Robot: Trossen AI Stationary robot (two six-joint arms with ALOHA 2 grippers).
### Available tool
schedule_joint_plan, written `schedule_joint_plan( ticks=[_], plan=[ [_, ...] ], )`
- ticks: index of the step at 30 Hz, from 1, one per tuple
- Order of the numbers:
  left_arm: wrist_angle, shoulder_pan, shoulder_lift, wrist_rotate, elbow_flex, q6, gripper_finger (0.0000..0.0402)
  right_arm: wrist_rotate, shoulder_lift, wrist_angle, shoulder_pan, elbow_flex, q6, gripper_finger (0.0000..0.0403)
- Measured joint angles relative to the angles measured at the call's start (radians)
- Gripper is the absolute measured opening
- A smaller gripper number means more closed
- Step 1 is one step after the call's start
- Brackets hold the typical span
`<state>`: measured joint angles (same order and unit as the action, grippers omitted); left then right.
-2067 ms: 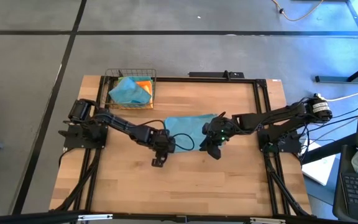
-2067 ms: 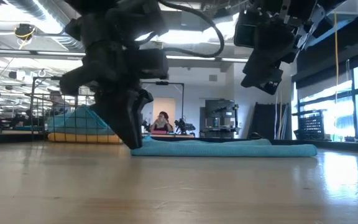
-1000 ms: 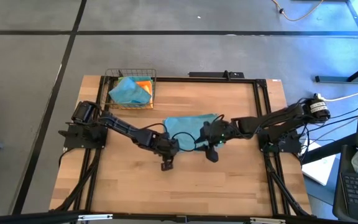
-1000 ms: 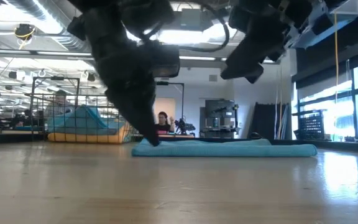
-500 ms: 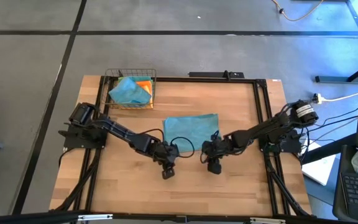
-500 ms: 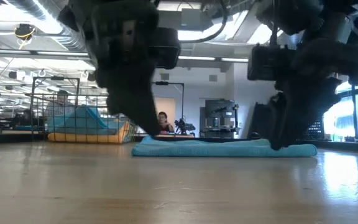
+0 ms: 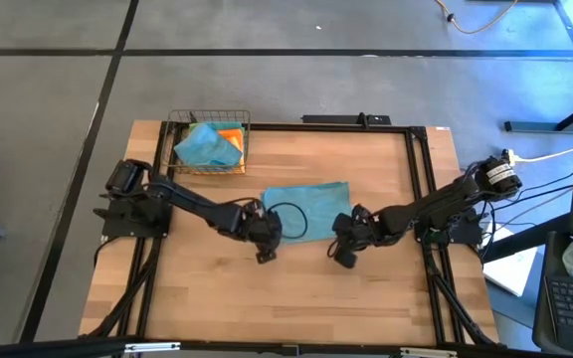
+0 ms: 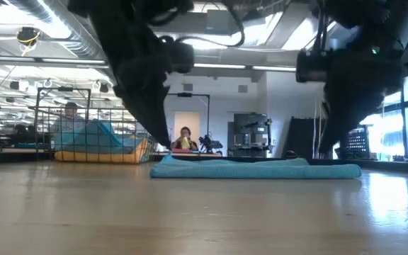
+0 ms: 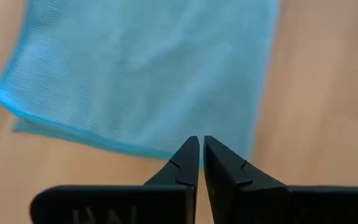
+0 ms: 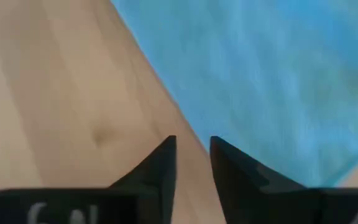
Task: Fold microfiber towels
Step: Fold the light blue microfiber cloth
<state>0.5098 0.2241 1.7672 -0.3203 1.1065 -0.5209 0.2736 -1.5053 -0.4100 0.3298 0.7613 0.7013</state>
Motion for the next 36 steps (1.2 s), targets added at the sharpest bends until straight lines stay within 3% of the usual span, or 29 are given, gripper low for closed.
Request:
schedule_joint_plan(
  ticks=[5,8,12,24,27,36],
  plan=[
    [-0.085,-0.052,0.003,0.000,-0.032,-0.001,0.0012,-0.021,-0.012,0.034,-0.022,0.003,0.000,0.0032],
    [-0.171,-0.071,0.018,0.052,-0.056,0.000,0.0006,-0.042,-0.025,0.010,-0.050,-0.013,-0.003,0.0007],
    [-0.201,-0.076,0.029,0.111,-0.058,0.000,0.0001,-0.033,-0.016,-0.022,-0.079,-0.037,0.012,0.0012],
    [-0.222,-0.049,0.051,0.109,-0.058,-0.067,0.0003,-0.074,-0.012,-0.033,-0.185,-0.106,-0.005,0.0007],
    [-0.228,-0.044,0.073,0.115,-0.058,-0.106,0.0005,-0.128,-0.010,-0.025,-0.219,-0.123,-0.054,0.0006],
    [-0.393,-0.039,0.144,0.258,-0.056,-0.186,0.0005,-0.189,-0.013,0.014,-0.348,-0.129,-0.275,0.0011]
  ],
)
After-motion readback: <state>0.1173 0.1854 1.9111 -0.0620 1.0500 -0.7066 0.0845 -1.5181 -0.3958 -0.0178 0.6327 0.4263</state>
